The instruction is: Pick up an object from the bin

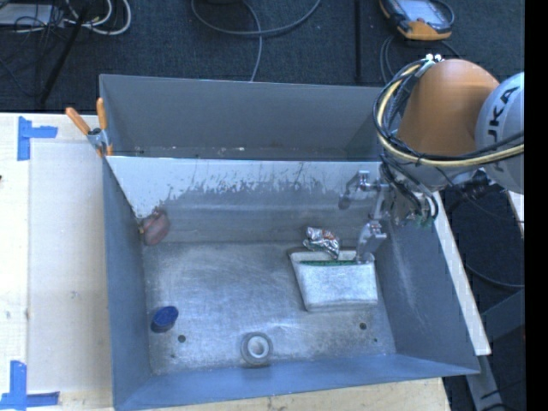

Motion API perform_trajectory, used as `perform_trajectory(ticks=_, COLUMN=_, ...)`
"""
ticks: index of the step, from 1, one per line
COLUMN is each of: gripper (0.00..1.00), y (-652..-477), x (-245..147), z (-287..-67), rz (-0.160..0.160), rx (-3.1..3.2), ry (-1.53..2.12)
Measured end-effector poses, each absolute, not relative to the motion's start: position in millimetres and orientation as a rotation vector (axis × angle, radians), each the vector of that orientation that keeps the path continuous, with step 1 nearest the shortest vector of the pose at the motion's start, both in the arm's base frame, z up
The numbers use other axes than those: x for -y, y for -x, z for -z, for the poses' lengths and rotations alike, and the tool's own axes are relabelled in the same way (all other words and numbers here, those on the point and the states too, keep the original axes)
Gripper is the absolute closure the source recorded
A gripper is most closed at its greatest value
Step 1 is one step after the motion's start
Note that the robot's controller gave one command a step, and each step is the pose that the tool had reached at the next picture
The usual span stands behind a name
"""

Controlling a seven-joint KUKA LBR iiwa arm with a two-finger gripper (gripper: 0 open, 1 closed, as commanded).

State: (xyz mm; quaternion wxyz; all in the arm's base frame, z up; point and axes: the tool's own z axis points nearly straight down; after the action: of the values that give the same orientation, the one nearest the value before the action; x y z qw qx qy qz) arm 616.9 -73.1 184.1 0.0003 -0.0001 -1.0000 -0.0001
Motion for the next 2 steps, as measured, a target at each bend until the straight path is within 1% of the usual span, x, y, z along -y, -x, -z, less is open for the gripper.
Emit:
perform_trajectory(ticks=1, gripper=0.00, y=-616.9, x=64.6, z=-103.5, rz=0.001, rx=3.137, ry=-0.242)
perform_trajectory(ticks=2, gripper=1.00, y=-612.1, x=65.1, z=-99.8, rz=0.003, rx=3.111, ry=-0.244)
